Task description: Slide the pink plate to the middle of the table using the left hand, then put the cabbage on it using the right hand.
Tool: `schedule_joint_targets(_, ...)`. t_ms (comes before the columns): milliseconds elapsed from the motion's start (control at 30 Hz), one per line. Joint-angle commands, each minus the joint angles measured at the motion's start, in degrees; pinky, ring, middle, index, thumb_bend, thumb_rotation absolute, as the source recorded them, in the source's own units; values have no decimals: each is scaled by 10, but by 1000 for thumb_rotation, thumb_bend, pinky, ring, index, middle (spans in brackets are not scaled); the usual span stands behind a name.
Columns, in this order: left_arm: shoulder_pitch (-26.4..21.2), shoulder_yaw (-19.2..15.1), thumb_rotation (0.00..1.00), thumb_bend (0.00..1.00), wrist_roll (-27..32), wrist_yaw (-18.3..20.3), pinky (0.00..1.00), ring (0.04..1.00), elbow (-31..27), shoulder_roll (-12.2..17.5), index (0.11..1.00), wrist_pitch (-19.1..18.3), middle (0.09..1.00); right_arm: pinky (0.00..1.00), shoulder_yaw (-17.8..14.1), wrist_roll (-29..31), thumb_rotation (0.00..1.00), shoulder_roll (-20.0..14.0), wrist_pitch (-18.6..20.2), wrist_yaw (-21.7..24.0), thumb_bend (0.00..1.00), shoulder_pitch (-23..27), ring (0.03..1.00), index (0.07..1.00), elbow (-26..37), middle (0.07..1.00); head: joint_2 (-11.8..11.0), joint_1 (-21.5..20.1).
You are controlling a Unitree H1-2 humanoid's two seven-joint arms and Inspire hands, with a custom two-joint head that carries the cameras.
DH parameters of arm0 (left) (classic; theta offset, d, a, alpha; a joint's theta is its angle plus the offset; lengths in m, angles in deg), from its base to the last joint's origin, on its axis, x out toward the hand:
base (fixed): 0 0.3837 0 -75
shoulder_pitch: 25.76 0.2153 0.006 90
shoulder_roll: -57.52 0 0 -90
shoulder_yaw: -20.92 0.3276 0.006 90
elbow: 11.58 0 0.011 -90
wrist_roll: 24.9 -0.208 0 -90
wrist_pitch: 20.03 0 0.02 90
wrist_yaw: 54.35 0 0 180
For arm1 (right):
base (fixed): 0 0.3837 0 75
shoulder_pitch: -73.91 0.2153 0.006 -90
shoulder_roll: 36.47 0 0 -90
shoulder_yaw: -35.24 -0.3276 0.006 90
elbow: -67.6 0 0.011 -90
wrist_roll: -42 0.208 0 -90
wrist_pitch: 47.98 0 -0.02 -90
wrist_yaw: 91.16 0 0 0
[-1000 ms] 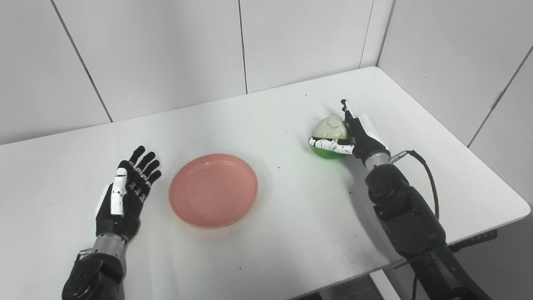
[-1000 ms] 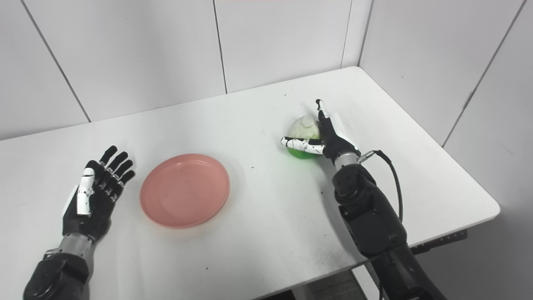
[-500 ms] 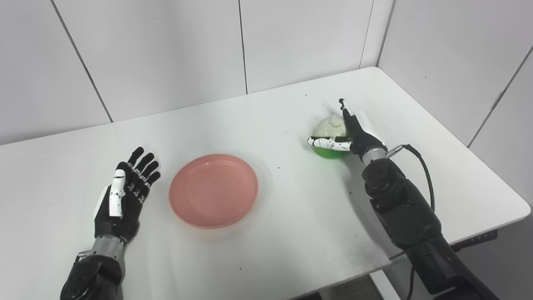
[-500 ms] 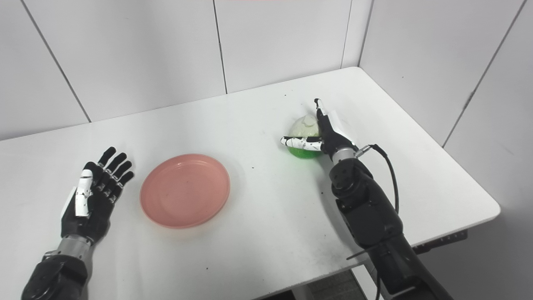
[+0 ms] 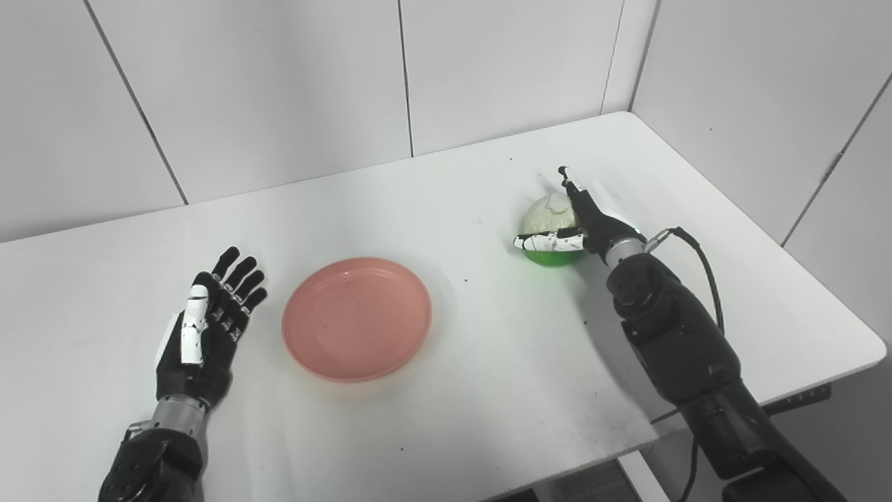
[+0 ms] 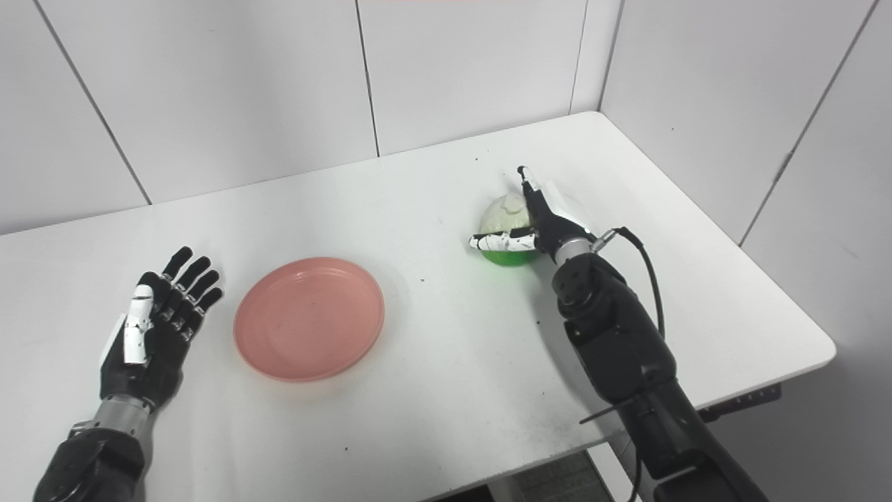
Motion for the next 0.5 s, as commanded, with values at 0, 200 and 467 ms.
schedule_joint_targets(0,24,2,1000,496,-2,1,919,919,17,6,911,-19,920,782,-6,-17,444,-4,5,27,1000,16,897,982,8,944,4,1)
schedule_joint_targets(200,24,1,1000,499,-3,-4,915,916,14,5,908,-23,916,804,-26,-42,374,4,5,64,1000,16,914,966,17,951,4,1)
schedule_joint_targets(467,25,4,1000,499,-7,-1,917,917,15,6,908,-15,916,707,-41,-33,165,13,4,42,987,9,764,834,27,806,6,5)
